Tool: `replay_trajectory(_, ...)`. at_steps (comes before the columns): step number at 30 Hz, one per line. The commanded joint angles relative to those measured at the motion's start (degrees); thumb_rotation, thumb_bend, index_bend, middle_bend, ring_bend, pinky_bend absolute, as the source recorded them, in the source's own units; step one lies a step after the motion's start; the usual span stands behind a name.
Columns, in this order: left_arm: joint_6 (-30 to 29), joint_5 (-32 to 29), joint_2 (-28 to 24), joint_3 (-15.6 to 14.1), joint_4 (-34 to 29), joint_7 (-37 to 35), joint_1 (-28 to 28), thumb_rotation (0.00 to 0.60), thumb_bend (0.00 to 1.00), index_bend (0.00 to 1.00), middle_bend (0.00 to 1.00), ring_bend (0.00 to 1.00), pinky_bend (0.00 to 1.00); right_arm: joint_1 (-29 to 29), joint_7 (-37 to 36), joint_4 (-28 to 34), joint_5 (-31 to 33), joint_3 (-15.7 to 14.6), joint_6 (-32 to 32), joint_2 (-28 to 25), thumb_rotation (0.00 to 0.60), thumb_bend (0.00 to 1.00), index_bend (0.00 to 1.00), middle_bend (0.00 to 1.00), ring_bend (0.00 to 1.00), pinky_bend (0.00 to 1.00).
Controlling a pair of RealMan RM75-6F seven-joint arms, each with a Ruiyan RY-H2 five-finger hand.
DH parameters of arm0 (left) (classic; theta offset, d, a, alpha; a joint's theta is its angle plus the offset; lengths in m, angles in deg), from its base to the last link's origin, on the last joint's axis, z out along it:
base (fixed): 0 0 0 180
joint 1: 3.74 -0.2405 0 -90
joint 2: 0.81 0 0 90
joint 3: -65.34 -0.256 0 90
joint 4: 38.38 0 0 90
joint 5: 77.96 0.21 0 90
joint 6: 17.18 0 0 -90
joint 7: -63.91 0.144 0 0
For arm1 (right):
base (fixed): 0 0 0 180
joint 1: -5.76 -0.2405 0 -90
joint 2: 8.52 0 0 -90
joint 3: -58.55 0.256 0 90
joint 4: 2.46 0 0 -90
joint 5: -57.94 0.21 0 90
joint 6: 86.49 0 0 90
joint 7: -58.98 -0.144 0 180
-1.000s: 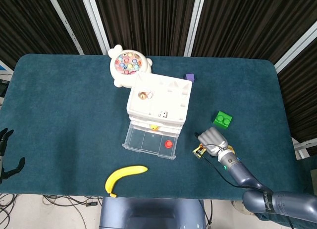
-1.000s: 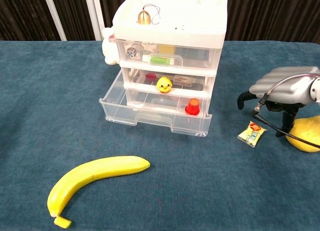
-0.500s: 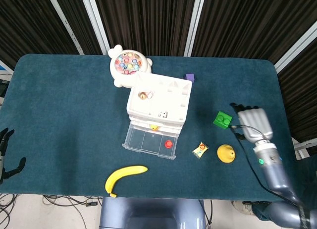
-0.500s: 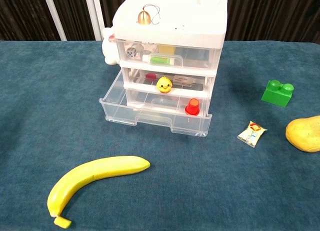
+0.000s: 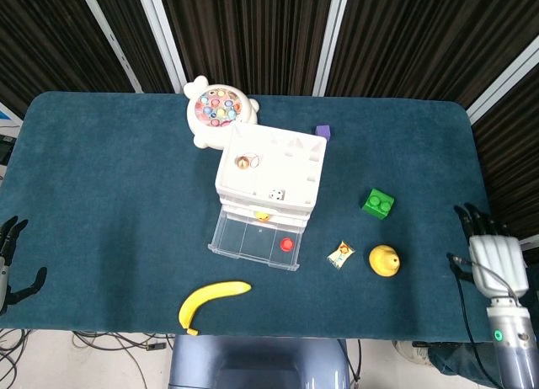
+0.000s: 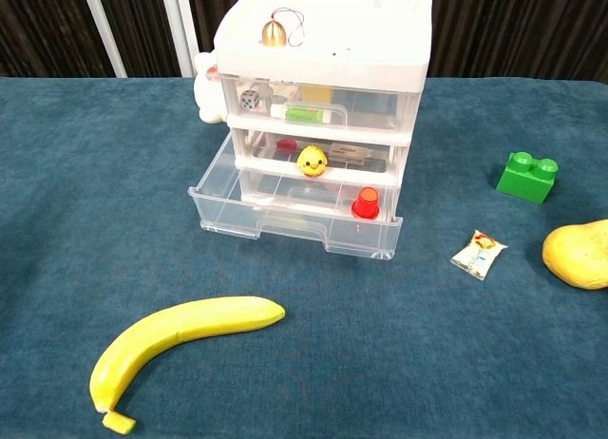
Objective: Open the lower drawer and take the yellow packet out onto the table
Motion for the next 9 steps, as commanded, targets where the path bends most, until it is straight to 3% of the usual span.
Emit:
replay_trajectory(1,0.07,0.53,-0.42,-0.15,-0.23,-1.07,-0.04,0.600,0.36,0.04,0.00,0.00,0.00,2.52,1.50,-1.68,-1.85,-1.54,-1.67,1.99,0.600,0.10,0.11,0.10,0.17,0.23)
replay_trajectory(9,-0.09,1.71,-1.04,-0.38,-0.40,-2.71,-0.07,0.600,0.36,0.04,0.00,0.00,0.00,5.74,1.31,-5.67,-5.55,-1.63,-3.38,6.58,0.600,0.10,0.09,0.10,0.17,0.23)
